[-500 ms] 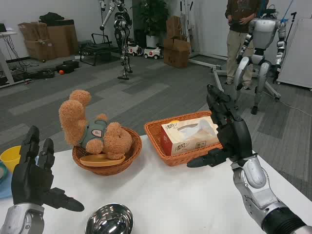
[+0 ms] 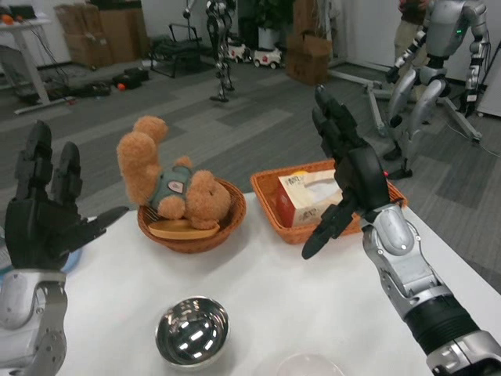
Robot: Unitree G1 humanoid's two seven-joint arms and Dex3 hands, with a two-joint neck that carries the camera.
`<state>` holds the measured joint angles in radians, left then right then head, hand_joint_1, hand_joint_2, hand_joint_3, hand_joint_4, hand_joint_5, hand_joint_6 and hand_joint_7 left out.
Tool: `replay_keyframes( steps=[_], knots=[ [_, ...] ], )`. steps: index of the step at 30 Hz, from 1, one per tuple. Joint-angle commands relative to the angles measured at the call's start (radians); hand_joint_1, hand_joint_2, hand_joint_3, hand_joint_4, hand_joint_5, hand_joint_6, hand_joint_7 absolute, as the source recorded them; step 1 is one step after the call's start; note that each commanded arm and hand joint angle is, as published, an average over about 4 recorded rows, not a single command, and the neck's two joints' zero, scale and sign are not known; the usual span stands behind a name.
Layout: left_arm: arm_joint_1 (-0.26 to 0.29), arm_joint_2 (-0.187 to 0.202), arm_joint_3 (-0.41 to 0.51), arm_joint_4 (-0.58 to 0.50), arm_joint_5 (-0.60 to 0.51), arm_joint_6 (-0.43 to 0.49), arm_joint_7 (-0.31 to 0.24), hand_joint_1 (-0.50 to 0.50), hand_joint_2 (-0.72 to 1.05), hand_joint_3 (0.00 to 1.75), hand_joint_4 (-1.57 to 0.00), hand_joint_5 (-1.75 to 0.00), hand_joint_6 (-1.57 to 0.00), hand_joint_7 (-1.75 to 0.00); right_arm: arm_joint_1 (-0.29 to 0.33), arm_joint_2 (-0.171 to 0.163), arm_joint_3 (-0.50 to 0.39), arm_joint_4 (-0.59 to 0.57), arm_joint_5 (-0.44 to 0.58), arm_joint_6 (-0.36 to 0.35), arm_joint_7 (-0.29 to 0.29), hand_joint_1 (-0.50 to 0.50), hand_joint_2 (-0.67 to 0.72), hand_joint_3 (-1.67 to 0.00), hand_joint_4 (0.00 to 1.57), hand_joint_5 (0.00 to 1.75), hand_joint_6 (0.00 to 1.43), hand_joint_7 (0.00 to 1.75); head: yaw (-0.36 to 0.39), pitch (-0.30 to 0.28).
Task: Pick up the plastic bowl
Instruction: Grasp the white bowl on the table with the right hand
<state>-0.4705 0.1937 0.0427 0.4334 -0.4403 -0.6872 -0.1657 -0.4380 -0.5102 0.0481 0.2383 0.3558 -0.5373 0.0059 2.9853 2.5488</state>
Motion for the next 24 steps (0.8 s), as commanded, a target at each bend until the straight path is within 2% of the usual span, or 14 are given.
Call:
replay_keyframes(
  steps=[1,15,20,24],
  knots=[
    [0.007,0.004,0.006,0.005,0.009,0.001,-0.001,-0.50,0.60,0.00,0.00,0.00,0.00,0.00,-0.001,0.001,-0.005,0.002,0.006,0.003,-0.001,-0.46,0.47,0.00,0.00,0.00,0.00,0.00,0.001,-0.001],
    [0.015,0.004,0.005,0.004,0.008,0.001,-0.001,-0.50,0.60,0.00,0.00,0.00,0.00,0.00,0.006,0.001,-0.002,-0.007,0.009,0.003,-0.001,-0.46,0.47,0.00,0.00,0.00,0.00,0.00,0.008,0.000],
    [0.022,0.004,0.006,0.002,0.008,0.001,-0.001,-0.50,0.60,0.00,0.00,0.00,0.00,0.00,0.008,0.001,0.001,-0.008,0.011,0.003,-0.001,-0.46,0.47,0.00,0.00,0.00,0.00,0.00,0.014,-0.013],
    [0.026,0.004,0.008,0.001,0.008,0.001,-0.001,-0.50,0.56,0.00,0.00,0.00,0.00,0.00,0.008,0.001,0.006,-0.008,0.009,0.003,0.000,-0.45,0.47,0.00,0.00,0.00,0.00,0.00,0.021,-0.048]
  ],
)
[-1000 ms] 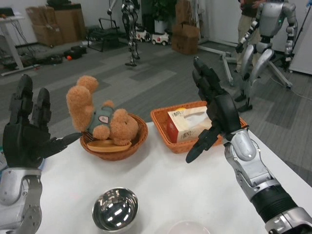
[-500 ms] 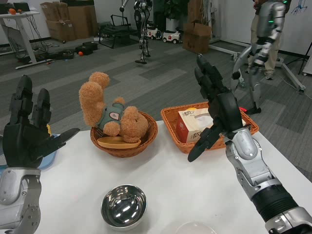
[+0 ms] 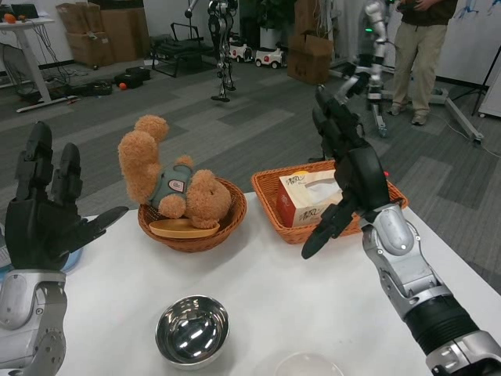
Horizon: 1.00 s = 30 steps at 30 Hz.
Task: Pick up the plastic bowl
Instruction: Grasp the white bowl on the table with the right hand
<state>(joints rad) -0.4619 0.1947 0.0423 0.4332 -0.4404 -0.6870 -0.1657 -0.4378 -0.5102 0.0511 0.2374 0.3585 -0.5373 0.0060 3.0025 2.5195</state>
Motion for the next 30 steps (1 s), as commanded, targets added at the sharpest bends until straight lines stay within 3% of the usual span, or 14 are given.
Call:
replay_keyframes(
  steps=[1,7,12,19,27,30],
  knots=[
    [0.019,0.003,0.009,0.001,0.007,0.001,-0.002,-0.50,0.54,0.00,0.00,0.00,0.00,0.00,0.009,0.001,0.004,-0.007,0.007,0.003,0.001,-0.45,0.47,0.00,0.00,0.00,0.00,0.00,0.006,-0.035],
    [0.031,0.005,0.010,0.005,-0.006,0.001,-0.012,-0.50,0.52,0.00,0.00,0.00,0.00,0.00,0.020,-0.017,0.008,-0.008,0.004,0.035,0.061,-0.42,0.47,0.00,0.00,0.00,0.00,0.00,0.017,-0.163],
    [0.039,0.005,0.011,0.010,-0.018,0.001,-0.012,-0.50,0.52,0.00,0.00,0.00,0.00,0.00,0.052,-0.057,0.011,-0.017,0.000,0.063,0.113,-0.42,0.44,0.00,0.00,0.00,0.00,0.00,0.019,-0.255],
    [0.043,0.005,0.011,0.030,-0.020,0.002,-0.012,-0.50,0.52,0.00,0.00,0.00,0.00,0.00,0.151,-0.108,-0.023,-0.050,-0.005,0.086,0.161,-0.38,0.41,0.00,0.00,0.00,0.00,0.00,-0.008,-0.362],
    [0.022,0.009,0.008,0.052,-0.020,0.009,-0.011,-0.50,0.56,0.00,0.00,0.00,0.00,0.00,0.304,-0.157,-0.048,-0.114,-0.022,0.086,0.163,-0.38,0.38,0.00,0.00,0.00,0.00,0.00,-0.037,-0.395],
    [0.012,0.010,0.007,0.062,-0.020,0.009,-0.011,-0.50,0.60,0.00,0.00,0.00,0.00,0.00,0.347,-0.177,-0.048,-0.144,-0.075,0.080,0.147,-0.38,0.41,0.00,0.00,0.00,0.00,0.02,-0.056,-0.404]
  ],
)
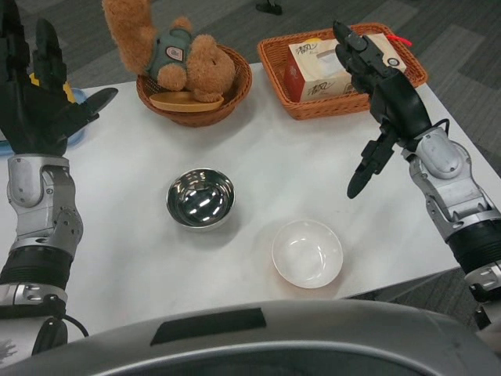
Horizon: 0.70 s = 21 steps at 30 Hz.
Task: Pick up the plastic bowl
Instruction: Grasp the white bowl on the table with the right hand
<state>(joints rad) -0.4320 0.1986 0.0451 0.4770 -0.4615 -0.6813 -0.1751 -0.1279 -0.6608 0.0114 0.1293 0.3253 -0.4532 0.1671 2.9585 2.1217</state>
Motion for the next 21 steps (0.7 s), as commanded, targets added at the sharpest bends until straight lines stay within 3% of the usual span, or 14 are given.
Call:
replay_keyframes(
  steps=[1,5,11,14,18,21],
  knots=[
    [-0.022,0.007,0.004,0.023,0.001,0.004,-0.001,-0.50,0.60,0.00,0.00,0.00,0.00,0.00,0.054,-0.035,-0.009,-0.051,-0.068,-0.007,-0.023,-0.38,0.41,0.00,0.00,0.00,0.00,0.03,-0.015,-0.008],
    [-0.038,0.007,-0.001,0.048,0.001,0.006,-0.001,-0.50,0.60,0.00,0.00,0.00,0.00,0.00,0.118,-0.079,-0.012,-0.134,-0.212,-0.005,-0.049,-0.38,0.41,0.00,0.00,0.00,0.00,0.07,-0.030,-0.017],
    [-0.058,0.012,0.000,0.066,0.004,0.009,-0.001,-0.50,0.60,0.00,0.00,0.00,0.00,0.00,0.193,-0.181,-0.001,-0.286,-0.407,0.077,-0.041,-0.38,0.44,0.00,0.00,0.00,0.00,0.07,-0.058,-0.040],
    [-0.067,0.021,0.002,0.071,0.007,0.020,0.000,-0.50,0.60,0.00,0.00,0.00,0.00,0.00,0.217,-0.205,0.020,-0.343,-0.538,0.100,-0.008,-0.38,0.47,-0.02,0.00,0.00,0.00,0.07,-0.065,-0.043],
    [-0.086,0.029,0.002,0.098,0.010,0.034,0.000,-0.50,0.60,0.00,0.00,0.00,0.00,0.00,0.229,-0.209,0.037,-0.402,-0.713,0.113,0.032,-0.36,0.47,-0.02,0.00,0.00,0.00,0.07,-0.072,-0.046],
    [-0.098,0.036,0.000,0.117,0.012,0.044,0.000,-0.50,0.60,0.00,0.00,0.00,0.00,0.00,0.228,-0.218,0.058,-0.423,-0.777,0.119,0.044,-0.33,0.47,0.00,0.00,0.00,0.00,0.03,-0.077,-0.047]
  ],
)
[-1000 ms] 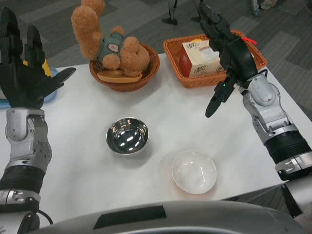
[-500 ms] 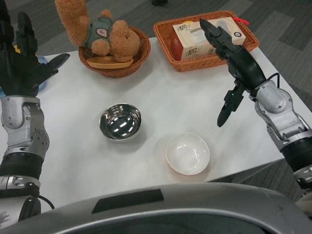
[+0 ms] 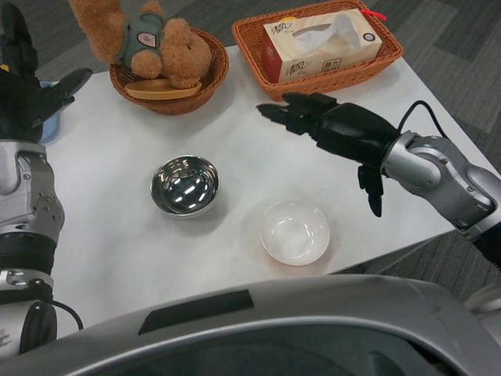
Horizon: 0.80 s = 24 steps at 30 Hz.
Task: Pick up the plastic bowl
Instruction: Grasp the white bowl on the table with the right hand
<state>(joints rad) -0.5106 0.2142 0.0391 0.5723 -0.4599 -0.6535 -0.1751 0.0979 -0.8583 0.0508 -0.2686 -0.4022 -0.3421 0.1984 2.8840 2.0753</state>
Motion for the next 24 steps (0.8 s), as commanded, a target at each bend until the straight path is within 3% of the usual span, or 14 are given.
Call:
replay_keyframes(
  steps=[1,4,10,17,24],
  knots=[
    [-0.026,0.025,0.006,0.028,0.012,0.028,0.000,-0.50,0.60,0.00,0.00,0.00,0.00,0.00,-0.001,-0.034,0.040,-0.032,-0.069,0.008,0.013,-0.33,0.47,0.00,0.00,0.00,0.00,0.02,-0.002,-0.002],
    [-0.044,0.034,0.006,0.047,0.017,0.055,0.000,-0.50,0.60,0.00,0.00,0.00,0.00,0.00,-0.034,-0.084,0.133,-0.044,-0.104,0.012,0.012,-0.33,0.47,0.00,0.00,0.00,0.00,0.05,0.001,-0.014],
    [-0.087,0.050,0.005,0.087,0.020,0.092,-0.001,-0.50,0.69,0.00,0.00,0.00,0.00,0.00,-0.197,-0.186,0.390,-0.050,-0.124,0.041,0.010,-0.33,0.41,0.00,0.01,0.00,0.00,0.07,-0.002,-0.036],
    [-0.134,0.059,0.004,0.128,0.020,0.094,-0.001,-0.50,0.69,0.00,0.00,0.00,0.00,0.00,-0.316,-0.229,0.633,-0.042,-0.129,0.051,0.005,-0.33,0.41,-0.06,0.03,0.00,0.00,0.07,-0.012,-0.048],
    [-0.153,0.063,-0.010,0.162,0.018,0.094,-0.001,-0.50,0.69,0.00,0.00,0.00,0.00,0.00,-0.336,-0.229,0.687,-0.032,-0.136,0.054,0.008,-0.33,0.41,0.00,0.03,0.00,0.00,0.07,-0.029,-0.055]
  ],
)
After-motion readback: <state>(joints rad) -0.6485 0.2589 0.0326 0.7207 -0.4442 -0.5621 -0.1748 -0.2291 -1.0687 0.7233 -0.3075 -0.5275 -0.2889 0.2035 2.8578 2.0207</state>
